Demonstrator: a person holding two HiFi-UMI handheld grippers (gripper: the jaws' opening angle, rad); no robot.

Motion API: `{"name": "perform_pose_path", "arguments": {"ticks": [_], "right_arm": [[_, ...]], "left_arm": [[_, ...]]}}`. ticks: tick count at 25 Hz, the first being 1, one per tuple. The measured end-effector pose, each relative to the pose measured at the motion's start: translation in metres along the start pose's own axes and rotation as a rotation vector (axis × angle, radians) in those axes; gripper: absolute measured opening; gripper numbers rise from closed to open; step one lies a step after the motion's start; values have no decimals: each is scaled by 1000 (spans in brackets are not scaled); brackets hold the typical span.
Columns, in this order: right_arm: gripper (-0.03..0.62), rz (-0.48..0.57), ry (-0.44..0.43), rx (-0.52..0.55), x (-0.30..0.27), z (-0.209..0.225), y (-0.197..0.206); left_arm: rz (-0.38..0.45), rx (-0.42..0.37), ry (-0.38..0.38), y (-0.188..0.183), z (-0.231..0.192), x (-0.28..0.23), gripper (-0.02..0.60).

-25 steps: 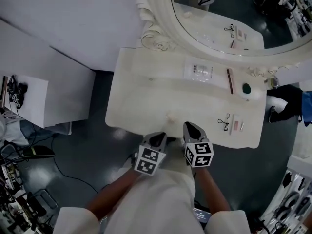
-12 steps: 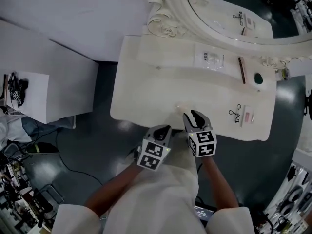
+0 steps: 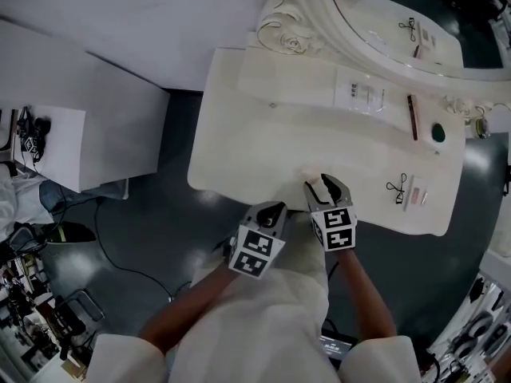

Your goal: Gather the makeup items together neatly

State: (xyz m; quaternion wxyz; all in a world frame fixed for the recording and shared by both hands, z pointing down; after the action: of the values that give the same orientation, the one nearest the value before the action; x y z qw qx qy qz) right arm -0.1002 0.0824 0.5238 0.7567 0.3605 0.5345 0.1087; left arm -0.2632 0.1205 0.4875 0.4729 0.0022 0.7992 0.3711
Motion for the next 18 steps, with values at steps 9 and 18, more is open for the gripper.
{"name": "perform_pose_path", "arguments": {"ticks": [9,18], "right_arm": [[176,-74,-2,85,-20,-4,5],[153,-74,5,74,-27,-4,5]], "left_arm": [[0,14,-19,3,-9,2,2],[-5,22,-25,9,-11,10,2]]}}
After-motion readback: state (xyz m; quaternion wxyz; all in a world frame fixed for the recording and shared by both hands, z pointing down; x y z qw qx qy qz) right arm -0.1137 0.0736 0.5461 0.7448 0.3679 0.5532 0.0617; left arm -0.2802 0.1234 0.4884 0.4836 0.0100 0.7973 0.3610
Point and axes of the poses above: the fingertips, and each gripper's own axes: x backward along the fingers, z to its right, y out of its underside, the point moved 9 cm from there along x, backward along the fingers, and after that the axes turned 1 degree about -x, right-handed, at the moved point
